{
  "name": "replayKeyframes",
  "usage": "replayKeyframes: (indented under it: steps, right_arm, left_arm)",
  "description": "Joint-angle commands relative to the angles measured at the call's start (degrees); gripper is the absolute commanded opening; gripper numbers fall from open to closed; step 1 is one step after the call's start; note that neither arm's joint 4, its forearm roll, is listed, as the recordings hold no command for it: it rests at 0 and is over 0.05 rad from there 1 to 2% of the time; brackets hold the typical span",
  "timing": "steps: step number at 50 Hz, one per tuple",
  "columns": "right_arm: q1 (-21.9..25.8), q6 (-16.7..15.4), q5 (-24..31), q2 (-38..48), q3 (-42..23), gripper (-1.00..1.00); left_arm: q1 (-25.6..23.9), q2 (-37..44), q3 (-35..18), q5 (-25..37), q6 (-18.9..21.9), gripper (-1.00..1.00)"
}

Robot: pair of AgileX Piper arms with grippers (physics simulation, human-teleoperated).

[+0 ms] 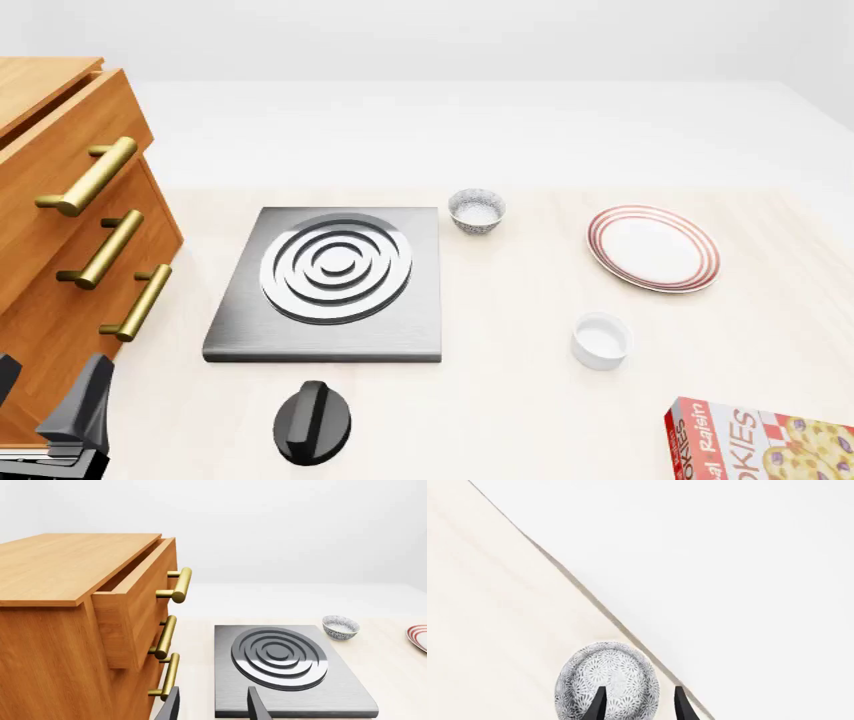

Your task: Pick the akita bowl next to the cookies box and place it on the plate.

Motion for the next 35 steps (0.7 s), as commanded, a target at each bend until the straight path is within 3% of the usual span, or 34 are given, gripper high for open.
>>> replayKeyframes:
  steps: [1,24,25,35]
  right_arm:
    - [-0.52,-0.98,-1.87,3.13,0.84,1.0]
    - [-0.56,-2.0,-1.47,4.7,0.77,1.0]
    - [0.32,-1.71,-1.81,4.19,1.32,-1.0]
    - [0.52,-0.68,-1.12,1.52,2.3,-1.0]
  left_arm:
    - [0.0,0.0,0.0,0.0,0.0,1.0]
    - [0.0,0.0,0.0,0.0,0.0,1.0]
    - [0.0,0.0,0.0,0.0,0.0,1.0]
    - [0.0,0.0,0.0,0.0,0.0,1.0]
